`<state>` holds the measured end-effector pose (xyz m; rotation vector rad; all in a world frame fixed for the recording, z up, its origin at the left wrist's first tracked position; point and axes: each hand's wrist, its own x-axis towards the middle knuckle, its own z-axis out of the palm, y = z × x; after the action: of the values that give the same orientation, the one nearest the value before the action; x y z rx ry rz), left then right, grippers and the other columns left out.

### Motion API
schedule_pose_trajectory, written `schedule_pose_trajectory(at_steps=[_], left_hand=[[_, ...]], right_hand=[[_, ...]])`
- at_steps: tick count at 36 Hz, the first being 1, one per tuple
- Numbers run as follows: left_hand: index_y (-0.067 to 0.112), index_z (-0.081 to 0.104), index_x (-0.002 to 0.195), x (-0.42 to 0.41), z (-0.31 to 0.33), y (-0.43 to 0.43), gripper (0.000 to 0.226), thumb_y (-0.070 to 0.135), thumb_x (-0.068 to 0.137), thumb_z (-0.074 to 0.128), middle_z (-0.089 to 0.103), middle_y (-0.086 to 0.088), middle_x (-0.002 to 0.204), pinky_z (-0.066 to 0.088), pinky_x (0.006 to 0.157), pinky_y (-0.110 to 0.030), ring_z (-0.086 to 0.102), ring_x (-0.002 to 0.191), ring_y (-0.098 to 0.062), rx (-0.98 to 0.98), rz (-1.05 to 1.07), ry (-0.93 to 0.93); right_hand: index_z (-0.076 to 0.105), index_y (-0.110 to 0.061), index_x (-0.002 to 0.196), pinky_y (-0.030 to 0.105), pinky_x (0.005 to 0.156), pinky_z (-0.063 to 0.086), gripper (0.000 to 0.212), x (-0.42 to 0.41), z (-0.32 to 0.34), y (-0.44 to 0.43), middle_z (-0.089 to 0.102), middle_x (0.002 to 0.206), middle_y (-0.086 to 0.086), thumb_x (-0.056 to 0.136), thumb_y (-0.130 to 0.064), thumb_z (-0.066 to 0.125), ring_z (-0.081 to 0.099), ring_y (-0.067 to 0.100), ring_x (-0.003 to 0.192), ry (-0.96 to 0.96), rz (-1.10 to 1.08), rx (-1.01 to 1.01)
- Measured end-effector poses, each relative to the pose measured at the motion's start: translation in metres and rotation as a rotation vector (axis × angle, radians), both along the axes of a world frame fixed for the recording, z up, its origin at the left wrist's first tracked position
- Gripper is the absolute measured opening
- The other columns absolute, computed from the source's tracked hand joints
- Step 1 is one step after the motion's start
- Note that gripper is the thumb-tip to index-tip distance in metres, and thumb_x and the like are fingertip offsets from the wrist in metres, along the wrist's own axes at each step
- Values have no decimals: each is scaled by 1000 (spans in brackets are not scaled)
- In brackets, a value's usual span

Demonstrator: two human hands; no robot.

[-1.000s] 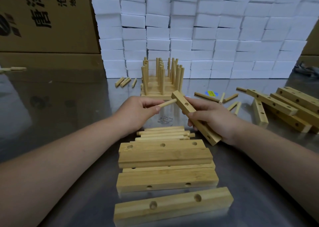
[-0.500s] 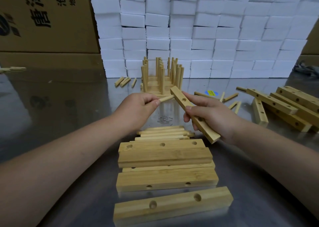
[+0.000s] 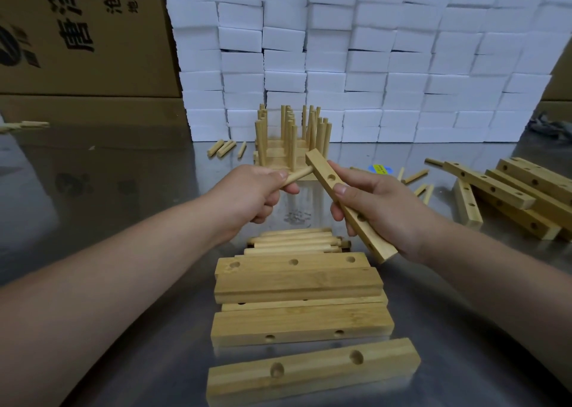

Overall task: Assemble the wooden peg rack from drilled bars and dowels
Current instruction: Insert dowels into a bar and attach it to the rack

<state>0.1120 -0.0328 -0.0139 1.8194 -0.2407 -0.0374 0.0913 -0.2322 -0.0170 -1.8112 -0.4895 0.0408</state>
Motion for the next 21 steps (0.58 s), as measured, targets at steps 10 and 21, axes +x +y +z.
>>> schedule_pose_trajectory(at_steps=[10,21], left_hand=[[36,56,100,1,1,-4,24,39,98,33,60,8,75,40,53,-17,50,60,-5,343,178,-232],[30,70,95,2,1,3,20,41,89,55,66,12,100,40,70,-20,57,92,-6,695,-36,-17]], right_hand=[[51,-43,119,23,49,44,30,5,-13,4,67,67,3,97,-24,45,50,13,48,89,-52,159],[58,-26,110,19,46,40,23,15,-12,-4,68,59,1,100,-28,37,52,4,45,117,-392,223]])
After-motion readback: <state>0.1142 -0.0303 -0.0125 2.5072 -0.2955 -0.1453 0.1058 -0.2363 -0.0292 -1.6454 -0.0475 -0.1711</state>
